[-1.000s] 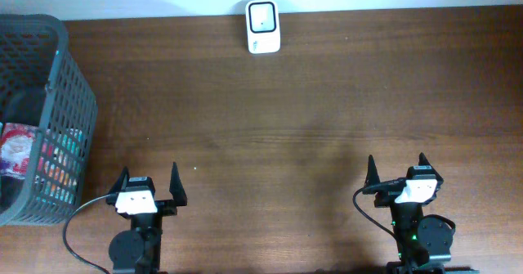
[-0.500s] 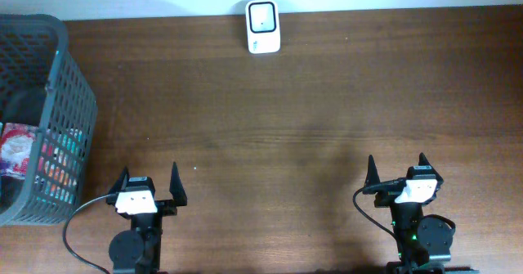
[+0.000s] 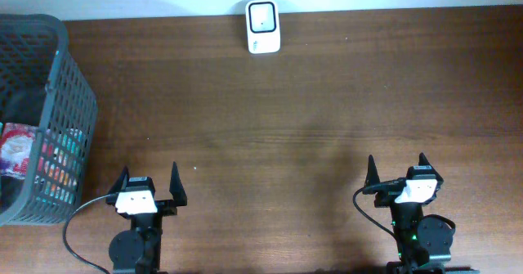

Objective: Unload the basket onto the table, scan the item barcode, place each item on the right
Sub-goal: 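Move the left gripper toward the grey basket, then reach into the basket and grasp the pink-purple wipes pack with left gripper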

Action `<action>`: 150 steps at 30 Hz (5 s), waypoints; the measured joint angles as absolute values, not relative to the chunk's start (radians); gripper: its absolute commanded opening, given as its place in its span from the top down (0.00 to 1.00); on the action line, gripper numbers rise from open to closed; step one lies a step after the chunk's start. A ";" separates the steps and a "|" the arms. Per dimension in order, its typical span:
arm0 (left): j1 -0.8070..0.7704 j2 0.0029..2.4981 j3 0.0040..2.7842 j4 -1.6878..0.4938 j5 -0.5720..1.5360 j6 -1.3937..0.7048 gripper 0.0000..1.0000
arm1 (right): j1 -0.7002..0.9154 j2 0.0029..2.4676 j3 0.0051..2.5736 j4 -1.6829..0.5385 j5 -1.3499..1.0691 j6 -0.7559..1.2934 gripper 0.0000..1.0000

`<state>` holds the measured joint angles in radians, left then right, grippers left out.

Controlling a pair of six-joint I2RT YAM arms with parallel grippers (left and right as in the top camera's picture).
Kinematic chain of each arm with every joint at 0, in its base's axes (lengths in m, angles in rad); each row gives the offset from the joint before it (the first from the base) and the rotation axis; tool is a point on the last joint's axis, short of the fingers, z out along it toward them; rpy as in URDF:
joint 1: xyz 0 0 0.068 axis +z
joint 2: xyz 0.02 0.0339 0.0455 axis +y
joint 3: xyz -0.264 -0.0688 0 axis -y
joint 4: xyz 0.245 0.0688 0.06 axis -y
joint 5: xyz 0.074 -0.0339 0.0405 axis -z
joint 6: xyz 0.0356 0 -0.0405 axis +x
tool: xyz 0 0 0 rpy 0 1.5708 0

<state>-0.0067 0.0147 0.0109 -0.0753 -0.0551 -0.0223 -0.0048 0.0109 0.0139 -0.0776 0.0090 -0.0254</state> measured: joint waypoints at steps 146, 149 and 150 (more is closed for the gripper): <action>0.670 2.307 2.083 -1.379 -0.101 -0.073 0.82 | -0.005 0.012 0.014 -0.078 0.009 -0.026 0.01; 0.670 2.329 2.083 -1.380 -0.098 -0.075 1.00 | -0.005 0.012 0.014 -0.078 0.009 -0.026 0.01; 0.670 2.330 2.083 -1.380 -0.098 -0.070 1.00 | -0.005 0.012 0.014 -0.078 0.009 -0.027 0.01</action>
<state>0.6701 2.3302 2.0834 -1.3800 -0.0978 -0.0696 -0.0048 0.0120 0.0139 -0.0776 0.0090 -0.0265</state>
